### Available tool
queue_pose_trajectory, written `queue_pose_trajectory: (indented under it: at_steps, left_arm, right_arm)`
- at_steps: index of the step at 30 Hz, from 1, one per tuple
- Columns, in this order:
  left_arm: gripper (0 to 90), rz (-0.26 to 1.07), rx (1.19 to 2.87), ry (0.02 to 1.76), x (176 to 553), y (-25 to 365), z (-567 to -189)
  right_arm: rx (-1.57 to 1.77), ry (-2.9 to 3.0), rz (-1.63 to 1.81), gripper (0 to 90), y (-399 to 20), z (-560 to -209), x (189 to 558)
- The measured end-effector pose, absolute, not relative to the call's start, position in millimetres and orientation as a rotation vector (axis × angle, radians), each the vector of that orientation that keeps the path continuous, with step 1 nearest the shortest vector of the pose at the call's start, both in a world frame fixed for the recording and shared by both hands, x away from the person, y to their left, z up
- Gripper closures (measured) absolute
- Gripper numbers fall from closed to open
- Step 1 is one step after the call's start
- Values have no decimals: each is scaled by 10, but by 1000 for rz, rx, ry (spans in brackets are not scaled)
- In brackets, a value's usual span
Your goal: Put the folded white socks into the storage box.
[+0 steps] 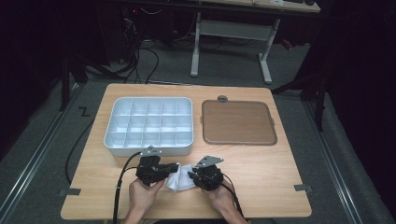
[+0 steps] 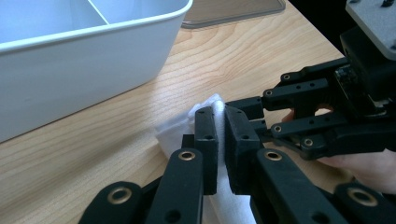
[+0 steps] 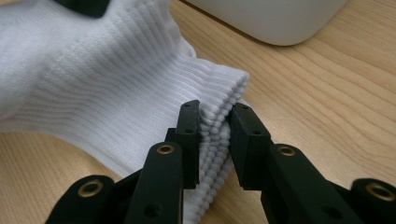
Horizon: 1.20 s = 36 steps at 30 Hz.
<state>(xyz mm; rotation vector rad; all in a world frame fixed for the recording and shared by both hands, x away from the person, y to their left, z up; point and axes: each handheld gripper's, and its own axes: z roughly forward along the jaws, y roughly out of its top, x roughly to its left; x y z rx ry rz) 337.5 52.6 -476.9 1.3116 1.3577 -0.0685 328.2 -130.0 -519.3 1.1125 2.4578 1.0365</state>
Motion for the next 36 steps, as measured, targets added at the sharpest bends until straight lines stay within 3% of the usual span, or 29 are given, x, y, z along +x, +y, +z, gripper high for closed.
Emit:
queue_pose_trajectory:
  at_steps: [17, 28, 36]
  left_arm:
    - [848, -39, 1348, 1362, 3384, 515, -4812]
    - [848, -36, 1356, 1370, 3397, 527, -4835]
    - [848, -45, 1360, 1377, 3411, 485, -4861]
  right_arm:
    - [1065, 2486, 1119, 752, -974, -5229, 3231]
    - [1099, 2467, 1207, 707, -1159, -5091, 3198]
    - [1123, 2431, 1170, 818, -1346, -5031, 3228]
